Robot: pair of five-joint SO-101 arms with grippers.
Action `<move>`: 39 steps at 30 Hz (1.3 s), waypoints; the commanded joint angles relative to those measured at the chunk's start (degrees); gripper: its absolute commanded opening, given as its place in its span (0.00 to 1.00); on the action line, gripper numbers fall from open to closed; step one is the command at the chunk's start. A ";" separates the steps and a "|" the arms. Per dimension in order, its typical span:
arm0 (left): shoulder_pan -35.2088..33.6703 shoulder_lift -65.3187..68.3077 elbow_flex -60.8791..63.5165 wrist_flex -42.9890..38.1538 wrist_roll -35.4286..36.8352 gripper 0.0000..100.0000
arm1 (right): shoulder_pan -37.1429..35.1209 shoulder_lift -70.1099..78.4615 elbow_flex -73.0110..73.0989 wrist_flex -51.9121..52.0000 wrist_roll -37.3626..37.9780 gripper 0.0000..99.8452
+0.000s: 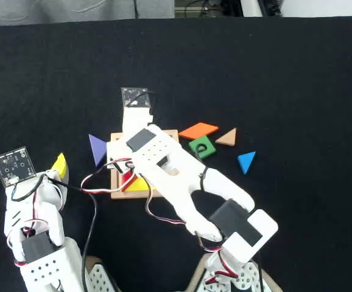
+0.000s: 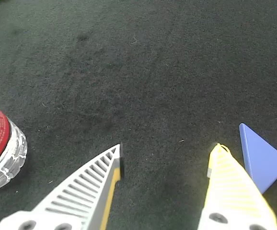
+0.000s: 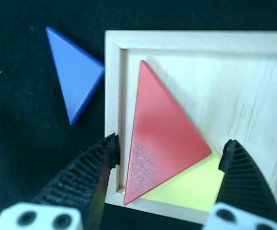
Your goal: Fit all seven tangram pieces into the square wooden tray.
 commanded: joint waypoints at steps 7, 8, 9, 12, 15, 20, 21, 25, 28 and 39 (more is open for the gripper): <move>0.84 -0.53 -0.22 -1.05 0.26 0.29 | 5.27 -0.40 -9.63 15.12 14.07 0.02; 0.84 -0.53 -0.22 -1.05 0.26 0.29 | 5.80 -0.40 -9.01 15.03 14.68 0.04; 0.84 -0.53 -0.22 -1.05 0.26 0.29 | 6.33 -0.40 -8.31 14.51 15.03 0.05; 0.84 -0.53 -0.22 -1.05 0.26 0.29 | 7.12 -0.40 -6.99 13.98 16.70 0.01; 0.84 -0.53 -0.13 -1.05 0.26 0.29 | 7.47 -0.40 -6.37 14.33 17.14 0.01; 0.84 -0.53 -0.13 -1.05 0.26 0.29 | 7.82 -0.40 -4.53 14.33 17.14 0.01; 0.84 -0.53 -0.13 -1.05 0.26 0.29 | 8.09 -0.40 -4.44 14.33 17.23 0.01; 0.84 -0.53 -0.13 -1.05 0.26 0.29 | 10.02 -0.13 -3.91 14.24 17.23 0.01; 0.84 -0.53 -0.13 -1.05 0.26 0.29 | 10.81 1.98 -4.00 14.33 17.23 0.01; 0.84 -0.53 -0.13 -1.05 0.26 0.29 | 10.46 7.78 -7.43 14.42 17.23 0.01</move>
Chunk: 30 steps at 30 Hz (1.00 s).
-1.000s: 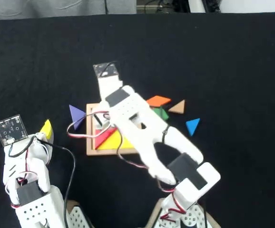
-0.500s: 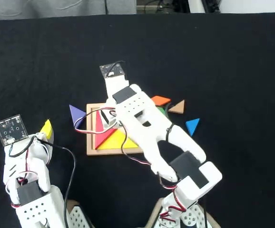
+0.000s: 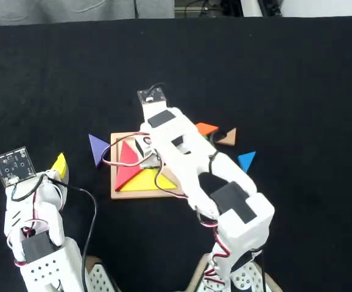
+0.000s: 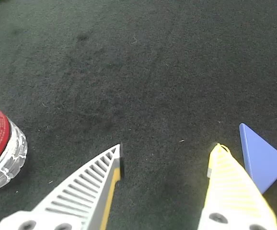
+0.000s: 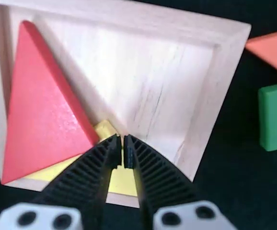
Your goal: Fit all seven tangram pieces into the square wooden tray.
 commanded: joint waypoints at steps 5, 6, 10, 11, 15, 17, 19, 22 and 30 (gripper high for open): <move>0.84 -0.53 -0.13 -1.05 0.26 0.29 | 0.44 -0.04 -2.51 0.44 0.62 0.01; 0.84 -0.53 -0.13 -1.05 0.26 0.29 | 0.44 -0.04 -2.51 0.44 0.62 0.01; 0.84 -0.53 -0.13 -1.05 0.26 0.29 | 0.26 -0.04 -3.74 2.73 1.23 0.01; 0.84 -0.53 -0.13 -1.05 0.26 0.29 | -0.53 -0.04 -4.70 4.31 2.46 0.01; 0.84 -0.53 -0.13 -1.05 0.26 0.29 | -4.22 -0.04 -6.55 7.21 5.98 0.01; 0.84 -0.53 -0.13 -1.05 0.26 0.29 | -5.01 0.40 -6.55 6.07 6.07 0.01; 0.84 -0.53 -0.13 -1.05 0.26 0.29 | -4.84 0.48 -6.46 4.31 6.15 0.01; 0.84 -0.53 -0.13 -1.05 0.26 0.29 | -4.57 0.48 -6.90 3.16 6.24 0.01; 0.84 -0.53 -0.13 -1.05 0.26 0.29 | -4.40 0.04 -7.43 0.79 8.97 0.01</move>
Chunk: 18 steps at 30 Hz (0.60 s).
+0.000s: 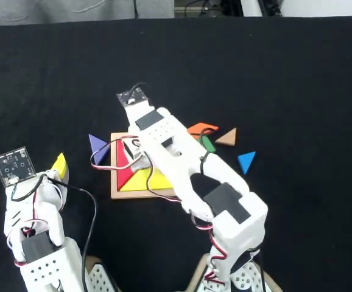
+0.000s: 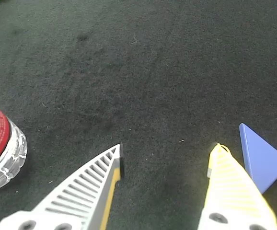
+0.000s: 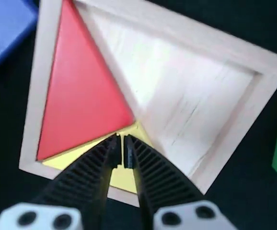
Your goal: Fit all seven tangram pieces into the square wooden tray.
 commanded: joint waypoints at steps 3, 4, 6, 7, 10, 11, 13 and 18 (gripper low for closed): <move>0.84 -0.53 -0.13 -1.05 0.26 0.29 | 0.00 -1.71 -2.86 -0.35 2.99 0.01; 0.84 -0.53 -0.13 -1.05 0.26 0.29 | 0.53 -2.59 -2.59 -0.35 2.99 0.01; 0.84 -0.53 -0.13 -1.05 0.26 0.29 | 2.46 -4.26 -2.42 -0.44 2.99 0.01; 0.84 -0.53 -0.13 -1.05 0.26 0.29 | 3.52 -4.79 -2.42 -0.79 2.99 0.01; 0.84 -0.53 -0.13 -1.05 0.26 0.29 | 6.33 -4.35 -1.80 -4.57 3.08 0.01; 0.84 -0.53 -0.13 -1.05 0.26 0.29 | 6.86 -3.65 -1.45 -6.24 3.16 0.01; 0.84 -0.53 -0.13 -1.05 0.26 0.29 | 7.03 -2.07 -1.36 -8.18 4.84 0.01; 0.84 -0.53 -0.13 -0.97 0.26 0.29 | 4.40 0.66 -1.63 -8.09 8.35 0.01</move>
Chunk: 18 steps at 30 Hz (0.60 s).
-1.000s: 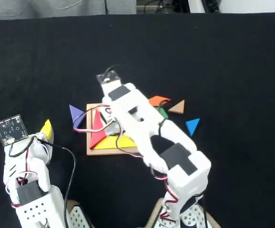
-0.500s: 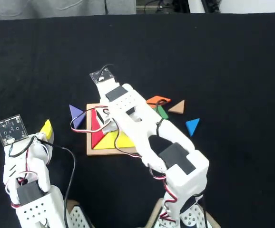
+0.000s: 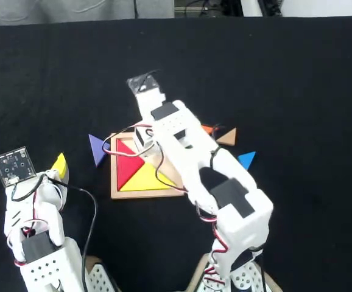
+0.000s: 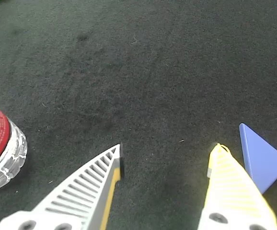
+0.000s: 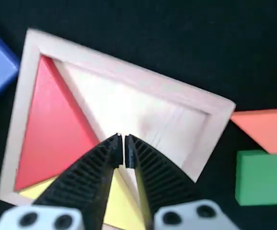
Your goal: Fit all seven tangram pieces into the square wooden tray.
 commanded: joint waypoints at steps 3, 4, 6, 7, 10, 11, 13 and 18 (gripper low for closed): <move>0.84 -0.53 -0.13 -0.97 0.26 0.29 | -3.60 0.04 -1.10 -0.35 1.23 0.01; 0.84 -0.53 -0.13 -0.97 0.26 0.29 | -3.87 0.04 -1.01 0.26 1.23 0.01; 0.84 -0.53 -0.13 -0.97 0.26 0.29 | -3.96 -0.13 -1.01 1.23 1.23 0.01; 0.84 -0.53 -0.13 -0.97 0.26 0.29 | -3.87 -0.31 -0.92 1.23 1.23 0.01; 0.84 -0.53 -0.13 -0.97 0.26 0.29 | -3.69 -0.40 -0.92 1.23 1.32 0.01; 0.84 -0.53 -0.13 -0.97 0.26 0.29 | -3.60 -0.40 -0.92 1.23 1.32 0.01; 0.84 -0.53 -0.13 -0.97 0.26 0.29 | -3.25 -0.40 -1.01 1.23 1.49 0.01; 0.84 -0.53 -0.13 -0.97 0.26 0.29 | -0.35 0.04 -0.92 0.53 1.58 0.01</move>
